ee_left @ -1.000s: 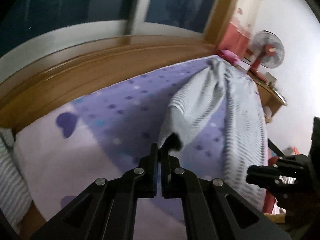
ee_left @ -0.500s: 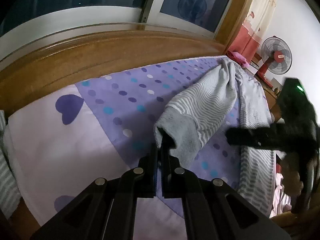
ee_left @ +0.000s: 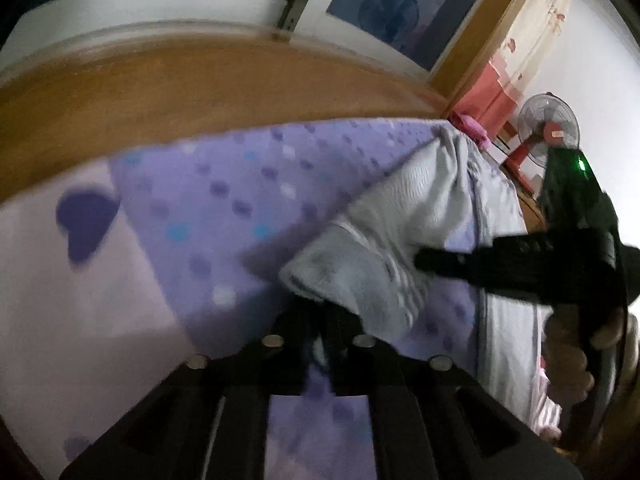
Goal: Fold clothes
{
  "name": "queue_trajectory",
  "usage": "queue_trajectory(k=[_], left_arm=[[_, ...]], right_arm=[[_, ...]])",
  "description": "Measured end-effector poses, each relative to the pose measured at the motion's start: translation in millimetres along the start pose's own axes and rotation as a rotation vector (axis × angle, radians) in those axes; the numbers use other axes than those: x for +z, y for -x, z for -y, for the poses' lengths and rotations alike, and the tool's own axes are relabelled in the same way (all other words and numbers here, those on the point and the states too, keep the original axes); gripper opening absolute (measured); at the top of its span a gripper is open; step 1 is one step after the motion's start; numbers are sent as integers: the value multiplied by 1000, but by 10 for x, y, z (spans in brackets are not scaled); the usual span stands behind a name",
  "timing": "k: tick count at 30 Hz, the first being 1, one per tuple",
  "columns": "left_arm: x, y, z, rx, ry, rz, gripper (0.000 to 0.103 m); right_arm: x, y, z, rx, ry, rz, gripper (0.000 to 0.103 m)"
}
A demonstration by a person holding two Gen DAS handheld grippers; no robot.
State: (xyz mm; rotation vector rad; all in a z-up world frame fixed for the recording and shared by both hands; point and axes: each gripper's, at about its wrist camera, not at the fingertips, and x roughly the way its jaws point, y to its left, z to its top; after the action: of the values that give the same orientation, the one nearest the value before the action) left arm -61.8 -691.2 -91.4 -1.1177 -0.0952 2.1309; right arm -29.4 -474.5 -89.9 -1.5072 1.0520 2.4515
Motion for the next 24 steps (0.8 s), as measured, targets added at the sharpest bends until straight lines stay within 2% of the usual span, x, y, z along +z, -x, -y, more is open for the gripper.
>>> queue_trajectory(k=[1, 3, 5, 6, 8, 10, 11, 14, 16, 17, 19, 24], left_arm=[[134, 108, 56, 40, -19, 62, 2], [338, 388, 133, 66, -35, 178, 2], [539, 734, 216, 93, -72, 305, 2], [617, 899, 261, 109, -100, 360, 2], [624, 1027, 320, 164, -165, 393, 2], [492, 967, 302, 230, -213, 369, 2], [393, 865, 243, 256, -214, 325, 2], [2, 517, -50, 293, -147, 163, 2], [-247, 396, -228, 294, -88, 83, 3], [-280, 410, -279, 281, -54, 66, 3], [-278, 542, -334, 269, -24, 118, 18], [-309, 615, -289, 279, -23, 85, 22]], right_arm=[[47, 63, 26, 22, -20, 13, 4], [175, 327, -11, 72, -29, 90, 3], [280, 735, -217, 148, 30, 199, 3], [281, 892, -321, 182, 59, 227, 3], [218, 1060, -472, 223, 100, 242, 3], [82, 1021, -561, 219, 135, 220, 3], [-2, 917, -566, 205, 144, 193, 3], [-269, 379, -407, 157, 92, 47, 3], [-407, 82, -273, 124, 58, -34, 3], [-464, -14, -219, 114, 52, -53, 3], [-508, -21, -205, 122, 58, -30, 3], [-535, -1, -236, 111, 65, -34, 4]])
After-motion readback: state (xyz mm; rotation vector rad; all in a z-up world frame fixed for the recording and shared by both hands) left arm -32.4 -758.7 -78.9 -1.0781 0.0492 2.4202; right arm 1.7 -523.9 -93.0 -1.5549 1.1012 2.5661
